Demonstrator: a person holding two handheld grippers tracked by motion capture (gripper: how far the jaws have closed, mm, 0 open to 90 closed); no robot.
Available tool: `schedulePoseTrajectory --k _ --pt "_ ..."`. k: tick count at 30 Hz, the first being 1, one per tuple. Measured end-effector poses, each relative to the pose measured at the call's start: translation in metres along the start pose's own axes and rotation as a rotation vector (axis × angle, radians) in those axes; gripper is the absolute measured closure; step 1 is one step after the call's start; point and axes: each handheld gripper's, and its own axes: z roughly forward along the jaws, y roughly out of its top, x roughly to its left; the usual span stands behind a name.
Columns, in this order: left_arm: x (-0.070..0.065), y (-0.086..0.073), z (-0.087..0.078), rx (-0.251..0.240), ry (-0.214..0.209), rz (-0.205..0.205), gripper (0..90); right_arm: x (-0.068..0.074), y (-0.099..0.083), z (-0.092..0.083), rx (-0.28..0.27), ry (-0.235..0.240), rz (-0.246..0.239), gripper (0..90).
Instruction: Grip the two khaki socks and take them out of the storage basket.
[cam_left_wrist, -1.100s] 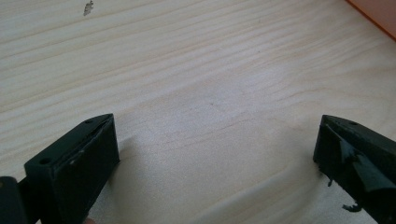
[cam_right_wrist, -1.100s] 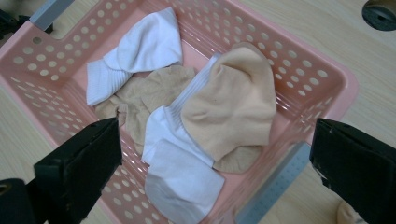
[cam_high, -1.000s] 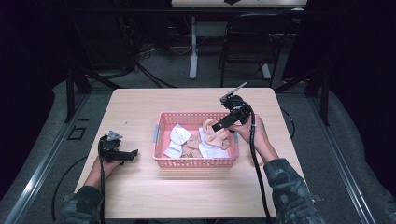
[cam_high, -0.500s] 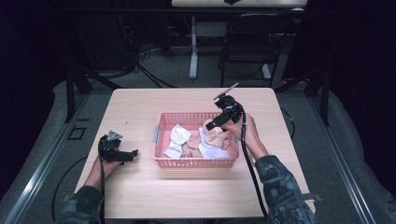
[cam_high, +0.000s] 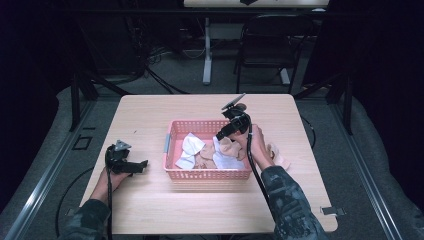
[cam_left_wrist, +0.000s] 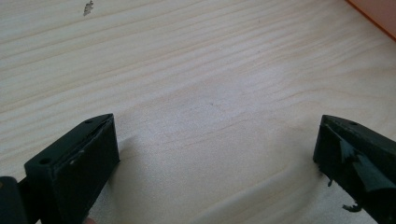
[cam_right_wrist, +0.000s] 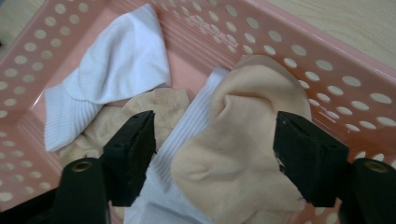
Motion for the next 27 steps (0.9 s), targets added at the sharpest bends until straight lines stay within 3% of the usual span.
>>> schedulePoseTrajectory --k 2,5,9,15,18,23,25,27 --pt "0.000 0.000 0.000 0.000 0.000 0.000 0.0 0.000 0.000 0.005 -0.008 -0.007 0.023 33.3" --pt "0.000 0.000 0.000 0.000 0.000 0.001 0.0 -0.001 0.002 0.009 0.012 -0.020 0.021 37.7" --pt "0.000 0.000 0.000 0.000 0.000 0.001 0.0 -0.002 0.003 0.016 0.017 -0.026 0.030 48.4" --pt "0.000 0.000 0.000 0.002 -0.003 0.004 0.0 -0.003 0.004 0.030 0.040 -0.045 0.052 53.4" --pt "0.000 0.000 0.000 0.002 -0.003 0.004 0.0 -0.002 0.003 0.036 0.034 -0.057 0.073 62.6" --pt "0.000 0.000 0.000 0.002 -0.003 0.005 0.0 -0.002 0.003 0.035 0.027 -0.066 0.077 80.0" --pt "0.000 0.000 0.000 0.002 -0.003 0.005 0.0 -0.003 0.004 0.032 0.047 -0.068 0.053 83.3" --pt "0.000 0.000 0.000 0.002 -0.003 0.005 0.0 -0.003 0.002 0.025 0.007 -0.055 0.064 86.4"
